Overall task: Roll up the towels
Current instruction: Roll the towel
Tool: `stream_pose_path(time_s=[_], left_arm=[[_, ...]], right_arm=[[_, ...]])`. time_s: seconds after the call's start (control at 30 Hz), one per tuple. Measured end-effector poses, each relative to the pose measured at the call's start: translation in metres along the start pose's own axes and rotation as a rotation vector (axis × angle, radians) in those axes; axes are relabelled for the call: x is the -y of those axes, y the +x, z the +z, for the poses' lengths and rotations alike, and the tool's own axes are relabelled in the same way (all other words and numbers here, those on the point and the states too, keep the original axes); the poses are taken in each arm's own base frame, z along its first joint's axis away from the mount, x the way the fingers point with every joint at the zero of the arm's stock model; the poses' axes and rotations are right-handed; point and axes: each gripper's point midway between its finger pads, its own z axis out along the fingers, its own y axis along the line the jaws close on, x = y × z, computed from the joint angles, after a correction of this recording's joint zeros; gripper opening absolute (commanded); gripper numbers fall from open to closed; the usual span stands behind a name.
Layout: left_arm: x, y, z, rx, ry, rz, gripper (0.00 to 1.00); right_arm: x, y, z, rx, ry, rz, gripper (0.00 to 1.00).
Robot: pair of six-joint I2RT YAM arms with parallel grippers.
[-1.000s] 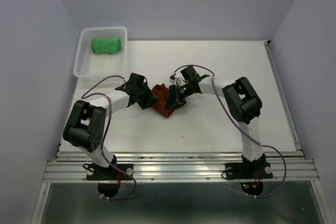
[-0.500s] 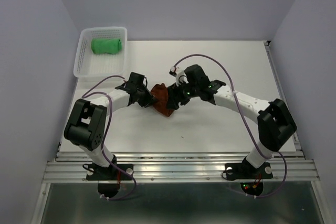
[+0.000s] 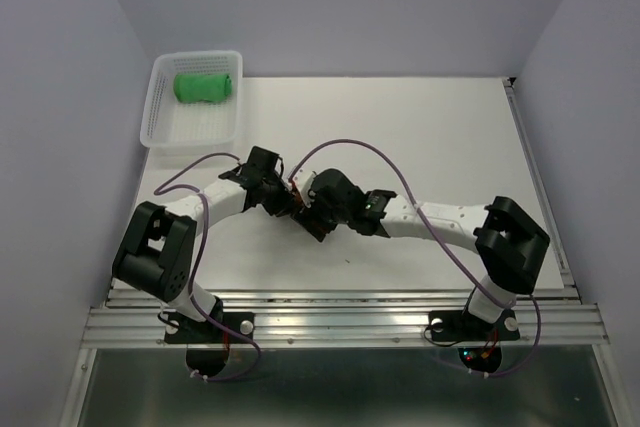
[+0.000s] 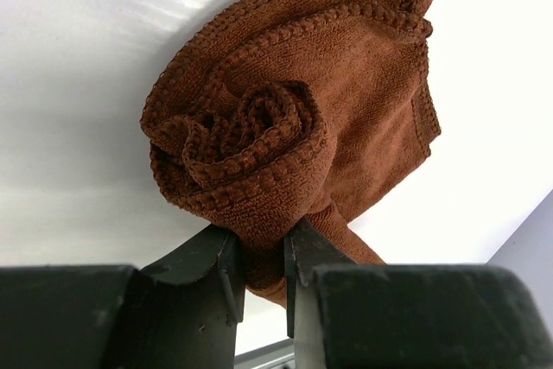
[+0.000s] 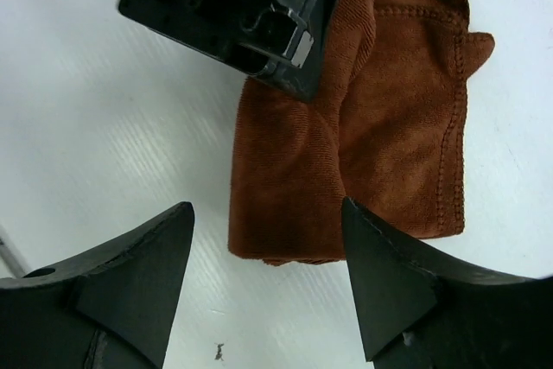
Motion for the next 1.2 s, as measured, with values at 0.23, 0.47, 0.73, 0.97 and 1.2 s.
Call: stream_pose_path(time_s=[0.23,0.47,0.73,0.97,1.2], left_arm=[[-0.004,0.003,-0.002,-0.002,-0.012,-0.013,0.05],[-0.005,0.005,-0.002,-0.008,-0.016,-0.023,0.06],[-0.008,0.007,-0.003,-0.011,-0.018,-0.037,0.18],[-0.009,0.007,-0.011,0.006,-0.014,-0.038,0.64],[-0.001,-0.001,-0.043,0.077,0.021,-0.016,0.93]], right_arm=[[-0.003,0.026,0.019,-0.08,0.079,-0.062,0.73],[-0.011,0.038,0.024,-0.075,0.134,-0.098,0.7],[0.003,0.051,0.04,-0.087,0.279,-0.109,0.23],[-0.001,0.048,0.039,-0.072,0.291,-0.074,0.07],[-0.018,0.041,0.033,-0.074,0.174,0.016,0.07]])
